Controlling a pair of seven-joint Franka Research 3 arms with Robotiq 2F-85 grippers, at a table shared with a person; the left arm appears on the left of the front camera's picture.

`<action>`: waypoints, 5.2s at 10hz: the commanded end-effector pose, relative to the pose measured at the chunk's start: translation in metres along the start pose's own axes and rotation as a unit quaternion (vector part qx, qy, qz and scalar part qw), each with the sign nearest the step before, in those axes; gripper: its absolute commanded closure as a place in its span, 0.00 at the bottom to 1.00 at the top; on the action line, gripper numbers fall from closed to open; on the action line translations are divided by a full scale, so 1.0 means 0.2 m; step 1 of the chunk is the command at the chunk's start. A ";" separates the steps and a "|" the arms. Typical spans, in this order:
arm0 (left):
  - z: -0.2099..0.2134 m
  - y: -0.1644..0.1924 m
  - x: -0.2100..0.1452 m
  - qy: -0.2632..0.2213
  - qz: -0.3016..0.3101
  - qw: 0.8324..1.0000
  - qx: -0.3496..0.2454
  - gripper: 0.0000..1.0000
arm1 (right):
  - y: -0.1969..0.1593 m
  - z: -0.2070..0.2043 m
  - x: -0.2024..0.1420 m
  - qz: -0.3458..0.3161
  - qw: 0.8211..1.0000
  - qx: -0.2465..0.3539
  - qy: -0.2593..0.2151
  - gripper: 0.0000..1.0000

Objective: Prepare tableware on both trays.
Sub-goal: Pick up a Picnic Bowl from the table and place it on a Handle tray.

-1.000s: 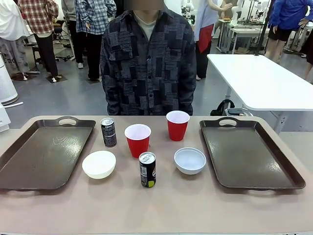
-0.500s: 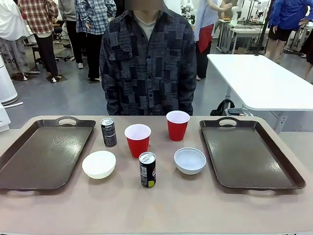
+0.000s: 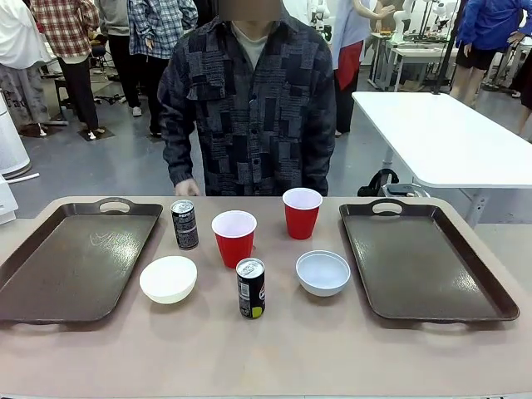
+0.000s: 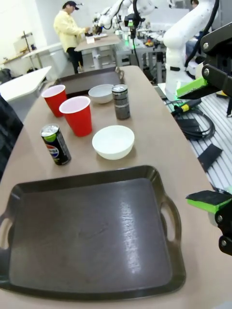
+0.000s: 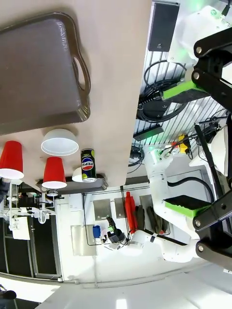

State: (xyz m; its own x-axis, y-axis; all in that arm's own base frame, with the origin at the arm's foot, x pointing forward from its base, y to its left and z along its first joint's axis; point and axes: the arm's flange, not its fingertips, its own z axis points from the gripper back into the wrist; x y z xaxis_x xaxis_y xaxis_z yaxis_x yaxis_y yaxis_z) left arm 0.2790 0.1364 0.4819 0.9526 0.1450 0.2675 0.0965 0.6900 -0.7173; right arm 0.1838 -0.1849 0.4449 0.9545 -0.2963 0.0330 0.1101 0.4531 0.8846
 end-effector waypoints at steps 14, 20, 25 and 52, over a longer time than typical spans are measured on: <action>0.00 0.01 -0.01 -0.003 -0.001 1.000 -0.002 0.00 | 1.09 -0.51 0.29 0.009 0.939 -0.337 0.069 0.00; 0.00 0.01 -0.01 -0.003 -0.001 1.000 -0.002 0.00 | 1.12 -1.39 0.47 0.031 0.885 -0.454 0.097 0.00; 0.00 0.01 -0.01 -0.003 -0.001 1.000 -0.002 0.00 | 1.05 -1.52 0.48 0.043 0.886 -0.448 0.110 0.00; 0.00 0.01 -0.01 -0.003 -0.001 1.000 -0.002 0.00 | 0.60 -2.27 0.46 0.166 0.857 -0.478 0.095 1.00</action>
State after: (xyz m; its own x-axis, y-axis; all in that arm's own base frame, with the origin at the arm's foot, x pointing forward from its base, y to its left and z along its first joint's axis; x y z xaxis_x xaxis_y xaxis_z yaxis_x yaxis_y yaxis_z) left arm 0.2794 0.1366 0.4813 0.9530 0.1464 0.2652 0.0935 0.6907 -0.7171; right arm 0.4080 0.2241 0.3386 0.9935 0.0946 0.0634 -0.0994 0.9921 0.0768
